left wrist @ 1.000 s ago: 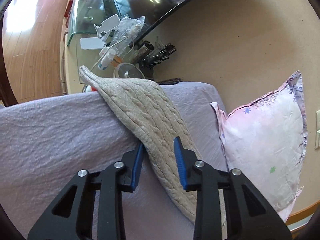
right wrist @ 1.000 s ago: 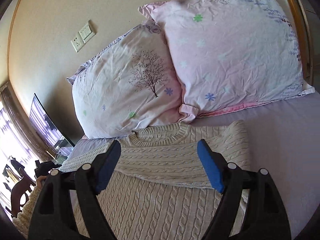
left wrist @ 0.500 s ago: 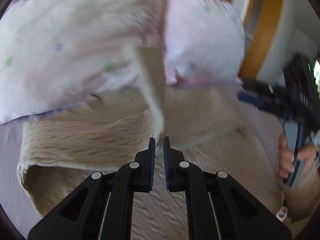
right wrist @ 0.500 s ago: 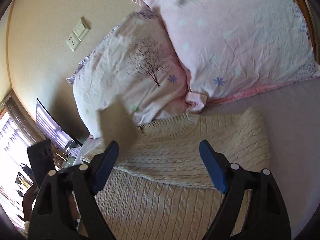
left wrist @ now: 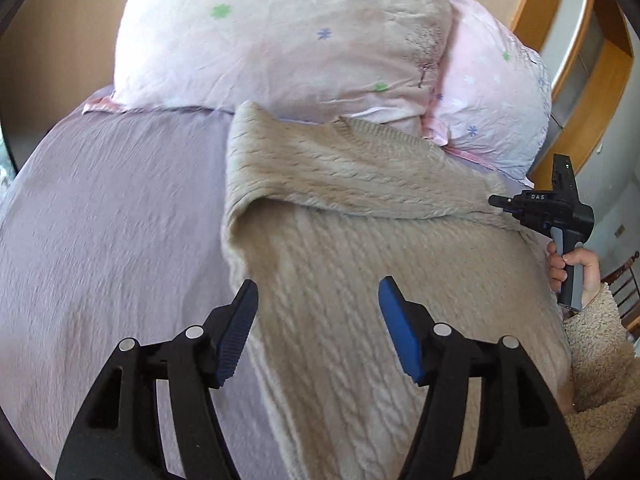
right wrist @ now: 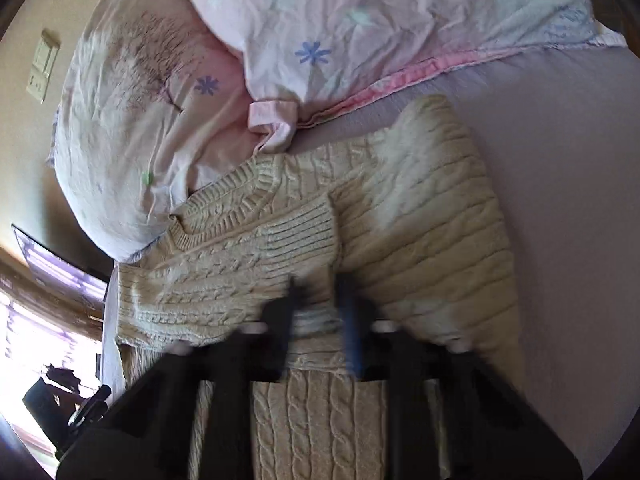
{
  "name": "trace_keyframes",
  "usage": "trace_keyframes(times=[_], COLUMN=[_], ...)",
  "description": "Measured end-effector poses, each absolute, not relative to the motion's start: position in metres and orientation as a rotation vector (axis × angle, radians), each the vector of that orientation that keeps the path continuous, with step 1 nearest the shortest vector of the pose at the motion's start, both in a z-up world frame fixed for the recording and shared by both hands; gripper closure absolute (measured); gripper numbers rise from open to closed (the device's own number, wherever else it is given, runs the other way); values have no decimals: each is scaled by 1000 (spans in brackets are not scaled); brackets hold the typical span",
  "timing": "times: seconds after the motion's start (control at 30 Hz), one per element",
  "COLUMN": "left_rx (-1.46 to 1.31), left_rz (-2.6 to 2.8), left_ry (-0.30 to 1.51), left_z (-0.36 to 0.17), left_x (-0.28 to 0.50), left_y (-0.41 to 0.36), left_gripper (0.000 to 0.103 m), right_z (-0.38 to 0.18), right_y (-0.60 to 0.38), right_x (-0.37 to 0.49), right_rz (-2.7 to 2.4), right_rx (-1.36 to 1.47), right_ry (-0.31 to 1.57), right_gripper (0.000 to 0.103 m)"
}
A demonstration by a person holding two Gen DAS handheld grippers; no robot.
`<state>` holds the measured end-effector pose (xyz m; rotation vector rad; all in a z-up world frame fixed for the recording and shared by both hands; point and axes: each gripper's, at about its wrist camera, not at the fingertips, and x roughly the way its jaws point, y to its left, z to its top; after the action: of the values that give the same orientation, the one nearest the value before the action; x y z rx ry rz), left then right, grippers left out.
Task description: Fold small clothes
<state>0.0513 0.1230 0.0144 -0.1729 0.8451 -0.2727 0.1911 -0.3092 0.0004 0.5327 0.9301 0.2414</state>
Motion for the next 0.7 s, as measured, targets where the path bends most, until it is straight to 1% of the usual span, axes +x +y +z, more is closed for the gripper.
trace_keyframes(times=[0.1,0.2,0.23,0.3,0.33,0.37,0.43,0.5,0.53,0.6,0.67,0.7], left_rx=[-237,-289,-284,-277,-286,-304,-335,-369,-390,-434,-490,-526], left_rz=[-258,-289,-295,-302,-305,-310,-315,-332,-349,-392,-445,-467], left_ry=[875,895,898,903,906,909,887,875,872,868,872,875], left_z=[7,-1,-3,-7,-10,-13,-15,-16,-17,-20,-25,-28], left_x=[44,36,34,26,23,19,8,-3,-9,-23,-38,-46], left_y=[138,141,139,135,134,135,139,142,144,147,149,150], left_gripper=[36,36,36,36,36,36,36,36,37,41,53,56], right_z=[20,27,27,27,26,22,10,-8,-13,-19,-26,-27], right_y=[-346,-372,-379,-387,-391,-392,-395,-400,-399,-396,-388,-382], right_x=[178,166,157,132,118,103,80,55,41,11,-17,-30], right_rz=[131,31,32,30,35,42,80,143,182,276,388,427], right_rx=[614,628,640,614,597,588,612,684,717,773,808,795], right_ry=[797,792,807,817,822,839,902,971,973,979,979,980], right_gripper=[98,96,89,65,45,43,44,55,64,69,70,72])
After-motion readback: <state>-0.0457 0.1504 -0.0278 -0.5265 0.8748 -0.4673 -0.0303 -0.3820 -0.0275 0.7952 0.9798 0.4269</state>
